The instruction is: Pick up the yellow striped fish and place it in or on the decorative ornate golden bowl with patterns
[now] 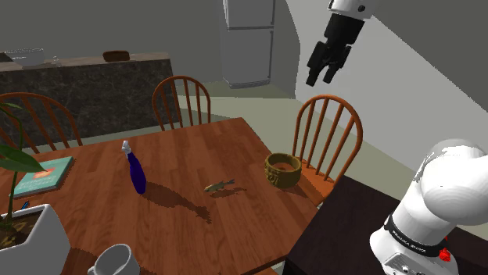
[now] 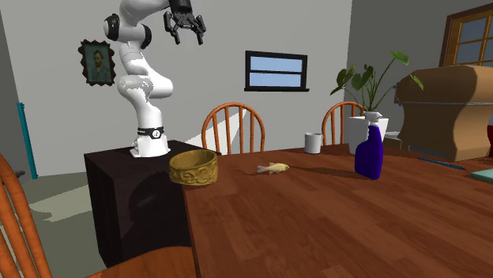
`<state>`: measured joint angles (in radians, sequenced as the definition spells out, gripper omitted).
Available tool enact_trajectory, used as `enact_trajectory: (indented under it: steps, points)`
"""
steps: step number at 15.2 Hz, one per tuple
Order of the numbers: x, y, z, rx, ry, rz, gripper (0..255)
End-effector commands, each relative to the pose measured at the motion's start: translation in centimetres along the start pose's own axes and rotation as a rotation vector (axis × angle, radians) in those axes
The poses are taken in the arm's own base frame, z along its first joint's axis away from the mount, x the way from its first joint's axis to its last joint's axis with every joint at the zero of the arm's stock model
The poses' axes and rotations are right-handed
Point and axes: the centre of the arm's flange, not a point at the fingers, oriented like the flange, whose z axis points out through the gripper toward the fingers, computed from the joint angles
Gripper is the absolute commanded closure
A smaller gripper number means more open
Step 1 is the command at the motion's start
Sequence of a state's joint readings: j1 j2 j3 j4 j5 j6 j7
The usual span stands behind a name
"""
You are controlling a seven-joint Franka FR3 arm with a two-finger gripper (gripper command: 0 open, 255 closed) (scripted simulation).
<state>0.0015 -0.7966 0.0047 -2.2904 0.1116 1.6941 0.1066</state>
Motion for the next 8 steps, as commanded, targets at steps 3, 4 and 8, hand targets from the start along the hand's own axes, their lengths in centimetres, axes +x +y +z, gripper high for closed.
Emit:
enact_trajectory:
  steps: [3,4,8]
  points:
    - [1.6,-0.3,2.2,-0.002,-0.013,-0.05,0]
    - [2.5,-0.5,3.3,-0.003,-0.02,-0.075,0]
    - [5.5,-1.4,7.8,-0.007,-0.047,-0.175,0]
